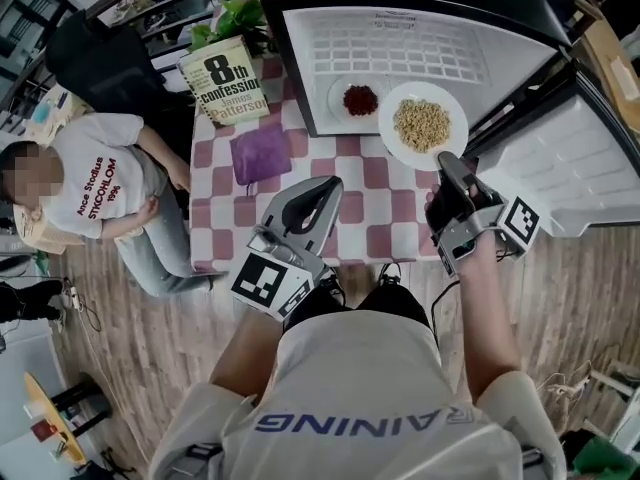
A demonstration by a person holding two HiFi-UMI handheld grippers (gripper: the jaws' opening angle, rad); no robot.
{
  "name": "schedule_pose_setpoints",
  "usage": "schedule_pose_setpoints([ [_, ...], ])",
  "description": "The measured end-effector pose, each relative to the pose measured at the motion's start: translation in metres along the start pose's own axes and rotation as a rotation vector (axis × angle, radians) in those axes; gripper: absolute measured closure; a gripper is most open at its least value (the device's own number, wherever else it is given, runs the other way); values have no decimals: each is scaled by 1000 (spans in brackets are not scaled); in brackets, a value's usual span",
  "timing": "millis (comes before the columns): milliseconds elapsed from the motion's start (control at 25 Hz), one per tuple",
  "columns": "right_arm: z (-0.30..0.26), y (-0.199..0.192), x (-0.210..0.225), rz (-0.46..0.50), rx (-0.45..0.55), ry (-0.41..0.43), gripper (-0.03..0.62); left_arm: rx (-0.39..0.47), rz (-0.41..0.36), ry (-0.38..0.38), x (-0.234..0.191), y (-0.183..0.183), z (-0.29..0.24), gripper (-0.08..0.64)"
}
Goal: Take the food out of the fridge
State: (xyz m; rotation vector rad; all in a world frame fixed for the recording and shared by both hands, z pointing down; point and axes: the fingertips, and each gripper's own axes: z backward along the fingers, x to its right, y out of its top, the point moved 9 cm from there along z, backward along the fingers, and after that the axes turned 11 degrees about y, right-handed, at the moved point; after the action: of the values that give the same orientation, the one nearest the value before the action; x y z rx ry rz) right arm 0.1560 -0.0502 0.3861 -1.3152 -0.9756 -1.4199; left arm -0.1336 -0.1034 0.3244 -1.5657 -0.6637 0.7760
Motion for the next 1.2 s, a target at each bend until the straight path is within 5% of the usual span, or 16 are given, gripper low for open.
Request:
schedule_pose_setpoints([
  [680, 112, -43, 160, -105, -13, -185, 558, -125, -25, -172, 33, -35, -26, 554],
  [1200, 127, -47, 217, -140, -22, -322, 558, -187, -31, -129, 35, -56, -21, 554],
])
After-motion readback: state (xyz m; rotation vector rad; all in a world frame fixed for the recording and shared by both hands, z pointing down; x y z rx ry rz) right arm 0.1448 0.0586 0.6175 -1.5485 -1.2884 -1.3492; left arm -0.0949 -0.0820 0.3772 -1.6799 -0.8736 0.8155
